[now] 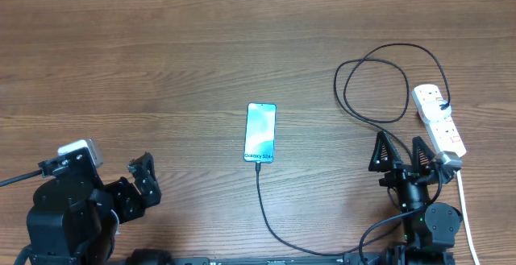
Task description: Plug charger to phone and switch on socket
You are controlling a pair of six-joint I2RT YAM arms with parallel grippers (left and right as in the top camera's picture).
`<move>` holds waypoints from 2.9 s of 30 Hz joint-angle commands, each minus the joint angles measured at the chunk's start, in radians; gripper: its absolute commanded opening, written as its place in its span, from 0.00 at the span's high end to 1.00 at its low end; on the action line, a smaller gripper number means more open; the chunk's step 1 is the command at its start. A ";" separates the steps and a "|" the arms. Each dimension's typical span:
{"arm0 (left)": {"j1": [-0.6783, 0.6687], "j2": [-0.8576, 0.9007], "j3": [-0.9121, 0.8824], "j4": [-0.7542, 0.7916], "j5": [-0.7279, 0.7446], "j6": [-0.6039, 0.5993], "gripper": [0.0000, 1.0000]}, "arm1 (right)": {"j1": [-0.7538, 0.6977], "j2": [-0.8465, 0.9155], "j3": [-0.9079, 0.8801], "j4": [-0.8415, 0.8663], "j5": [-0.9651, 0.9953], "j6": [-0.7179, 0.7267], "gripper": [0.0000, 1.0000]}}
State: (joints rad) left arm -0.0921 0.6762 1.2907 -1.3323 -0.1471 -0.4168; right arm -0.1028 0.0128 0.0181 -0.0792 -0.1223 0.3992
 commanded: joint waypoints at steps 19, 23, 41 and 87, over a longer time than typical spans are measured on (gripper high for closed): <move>-0.071 -0.005 -0.088 0.118 -0.059 -0.010 0.01 | 0.006 -0.010 -0.010 0.005 0.014 0.005 0.00; -0.070 -0.077 -0.243 0.302 -0.036 -0.010 0.00 | 0.006 -0.010 -0.010 0.005 0.014 0.005 0.00; -0.006 -0.668 -1.030 0.861 0.063 -0.010 0.00 | 0.006 -0.010 -0.010 0.005 0.014 0.004 0.00; -0.013 -0.672 -1.286 1.262 0.069 0.095 0.00 | 0.006 -0.010 -0.010 0.005 0.014 0.005 0.00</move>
State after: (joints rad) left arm -0.1028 0.0132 0.0109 -0.0746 -0.0860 -0.3401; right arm -0.1020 0.0128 0.0181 -0.0788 -0.1223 0.4000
